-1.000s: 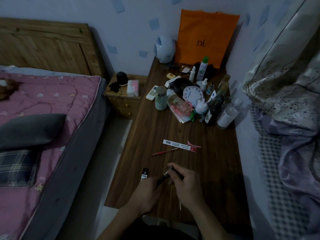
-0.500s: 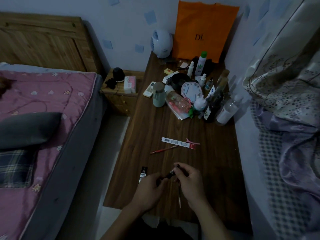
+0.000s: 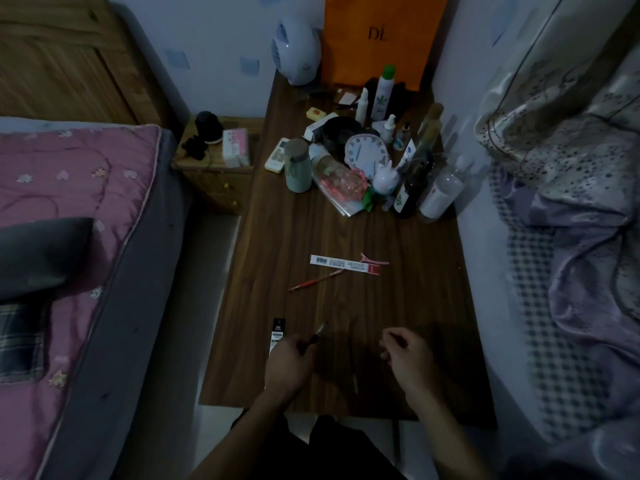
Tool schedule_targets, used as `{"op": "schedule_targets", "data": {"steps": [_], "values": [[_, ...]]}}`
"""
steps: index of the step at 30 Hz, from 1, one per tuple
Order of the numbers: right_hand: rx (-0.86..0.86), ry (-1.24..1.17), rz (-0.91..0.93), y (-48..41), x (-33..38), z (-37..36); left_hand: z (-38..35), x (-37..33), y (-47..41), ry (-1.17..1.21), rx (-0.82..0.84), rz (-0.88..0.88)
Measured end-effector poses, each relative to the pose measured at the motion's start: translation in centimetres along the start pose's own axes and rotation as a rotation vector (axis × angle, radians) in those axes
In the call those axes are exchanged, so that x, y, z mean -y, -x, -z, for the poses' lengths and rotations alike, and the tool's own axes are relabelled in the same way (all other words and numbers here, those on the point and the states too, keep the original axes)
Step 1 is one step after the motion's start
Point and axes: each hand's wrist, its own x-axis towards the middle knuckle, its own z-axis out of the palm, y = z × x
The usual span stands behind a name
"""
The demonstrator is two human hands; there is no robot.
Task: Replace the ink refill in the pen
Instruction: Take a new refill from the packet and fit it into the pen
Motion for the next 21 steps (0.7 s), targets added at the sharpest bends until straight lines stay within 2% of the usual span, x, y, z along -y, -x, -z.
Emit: {"op": "schedule_targets", "data": {"steps": [3, 11, 21], "values": [[-0.038, 0.066, -0.016, -0.6, -3.0, 1.3, -1.1, 0.6, -0.7, -0.028, -0.040, 0.027], [-0.107, 0.143, -0.068, -1.5, -7.7, 3.4, -2.8, 1.4, -1.4, -0.115, 0.019, 0.091], [-0.086, 0.305, -0.015, -2.0, -8.5, 2.5, -3.1, 1.9, -2.3, -0.215, 0.010, 0.136]]}}
